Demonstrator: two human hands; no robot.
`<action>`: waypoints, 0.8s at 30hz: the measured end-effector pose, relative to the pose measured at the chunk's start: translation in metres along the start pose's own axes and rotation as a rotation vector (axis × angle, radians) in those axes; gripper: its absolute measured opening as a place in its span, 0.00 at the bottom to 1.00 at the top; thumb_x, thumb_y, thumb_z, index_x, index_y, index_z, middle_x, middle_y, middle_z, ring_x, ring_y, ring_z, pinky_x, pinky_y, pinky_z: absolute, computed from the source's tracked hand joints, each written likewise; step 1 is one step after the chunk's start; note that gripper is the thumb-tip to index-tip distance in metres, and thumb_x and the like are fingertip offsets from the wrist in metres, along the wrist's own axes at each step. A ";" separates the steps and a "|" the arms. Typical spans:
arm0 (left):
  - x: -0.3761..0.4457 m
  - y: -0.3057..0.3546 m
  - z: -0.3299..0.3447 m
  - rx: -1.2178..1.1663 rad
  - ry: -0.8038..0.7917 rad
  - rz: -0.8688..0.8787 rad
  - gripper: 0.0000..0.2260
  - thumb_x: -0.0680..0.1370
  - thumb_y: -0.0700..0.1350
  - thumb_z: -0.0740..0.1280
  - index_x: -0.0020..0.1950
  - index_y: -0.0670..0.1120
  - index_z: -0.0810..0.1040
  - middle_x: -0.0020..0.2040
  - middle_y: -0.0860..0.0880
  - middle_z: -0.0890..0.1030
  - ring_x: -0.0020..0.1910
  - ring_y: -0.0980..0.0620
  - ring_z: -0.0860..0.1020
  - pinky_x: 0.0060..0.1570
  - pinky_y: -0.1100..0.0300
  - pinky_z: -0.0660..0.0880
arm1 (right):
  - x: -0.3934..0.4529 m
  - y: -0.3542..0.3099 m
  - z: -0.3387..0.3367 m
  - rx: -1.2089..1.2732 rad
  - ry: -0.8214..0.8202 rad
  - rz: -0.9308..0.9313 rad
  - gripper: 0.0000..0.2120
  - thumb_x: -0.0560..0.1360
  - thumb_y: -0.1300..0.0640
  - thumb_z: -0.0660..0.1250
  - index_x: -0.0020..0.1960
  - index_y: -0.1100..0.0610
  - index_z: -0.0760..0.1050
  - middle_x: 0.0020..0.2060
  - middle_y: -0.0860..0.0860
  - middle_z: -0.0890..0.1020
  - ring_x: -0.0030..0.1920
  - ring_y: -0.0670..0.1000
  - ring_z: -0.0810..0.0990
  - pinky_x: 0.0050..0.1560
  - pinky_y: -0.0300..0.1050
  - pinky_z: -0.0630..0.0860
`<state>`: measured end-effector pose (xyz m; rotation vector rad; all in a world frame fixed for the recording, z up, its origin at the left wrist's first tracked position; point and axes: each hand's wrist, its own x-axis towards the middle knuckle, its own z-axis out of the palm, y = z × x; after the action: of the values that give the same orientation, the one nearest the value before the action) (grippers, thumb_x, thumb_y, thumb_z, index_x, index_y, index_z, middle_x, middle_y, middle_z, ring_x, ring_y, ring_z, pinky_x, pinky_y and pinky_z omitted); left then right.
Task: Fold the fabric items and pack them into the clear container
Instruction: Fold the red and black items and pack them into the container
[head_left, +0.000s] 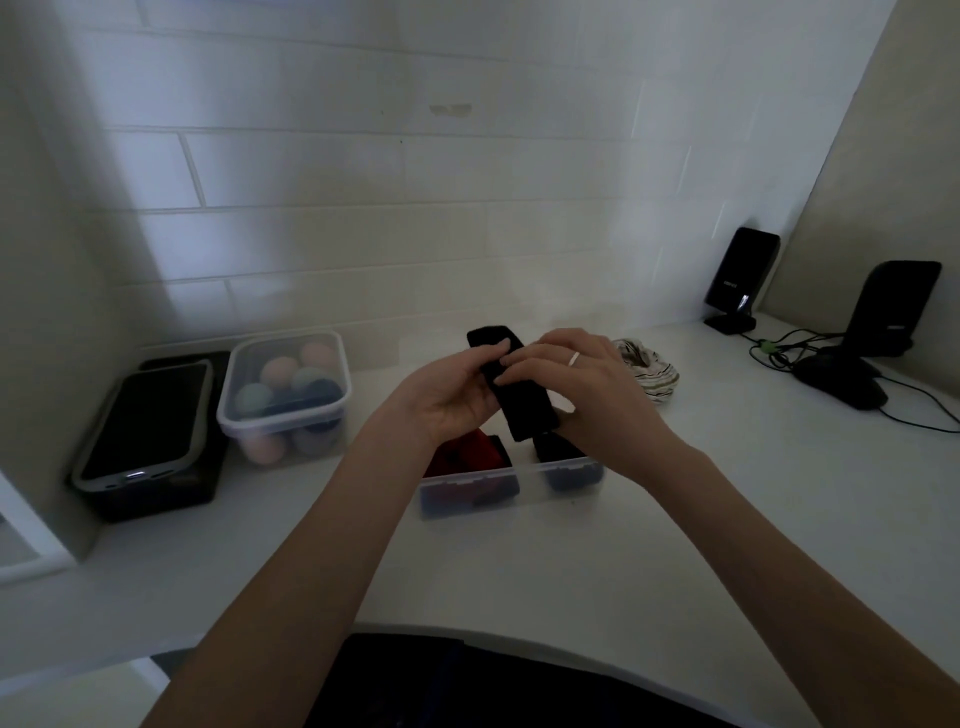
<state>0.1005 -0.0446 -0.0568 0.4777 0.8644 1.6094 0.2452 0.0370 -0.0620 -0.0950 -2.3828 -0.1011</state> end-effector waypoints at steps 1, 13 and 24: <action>0.001 -0.001 0.000 0.010 0.008 0.012 0.06 0.79 0.38 0.61 0.49 0.38 0.75 0.42 0.43 0.80 0.35 0.51 0.82 0.39 0.60 0.81 | 0.000 0.001 0.000 0.053 0.006 0.015 0.17 0.65 0.57 0.72 0.53 0.50 0.80 0.54 0.44 0.82 0.56 0.48 0.71 0.52 0.48 0.69; -0.007 -0.013 0.003 0.380 -0.056 0.189 0.10 0.79 0.33 0.57 0.55 0.40 0.76 0.51 0.43 0.81 0.47 0.51 0.83 0.47 0.60 0.81 | 0.012 -0.008 -0.010 0.718 0.062 0.555 0.09 0.72 0.60 0.70 0.45 0.49 0.72 0.32 0.43 0.81 0.30 0.42 0.75 0.34 0.47 0.72; -0.016 -0.009 0.001 0.462 -0.184 0.020 0.17 0.78 0.31 0.51 0.64 0.39 0.70 0.59 0.38 0.77 0.55 0.41 0.80 0.56 0.50 0.78 | 0.020 -0.003 -0.014 0.673 -0.008 0.536 0.12 0.70 0.62 0.71 0.42 0.48 0.70 0.38 0.46 0.79 0.42 0.47 0.79 0.38 0.39 0.75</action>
<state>0.1107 -0.0593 -0.0602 0.9453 1.0935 1.3543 0.2398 0.0331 -0.0383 -0.4004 -2.1927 0.9379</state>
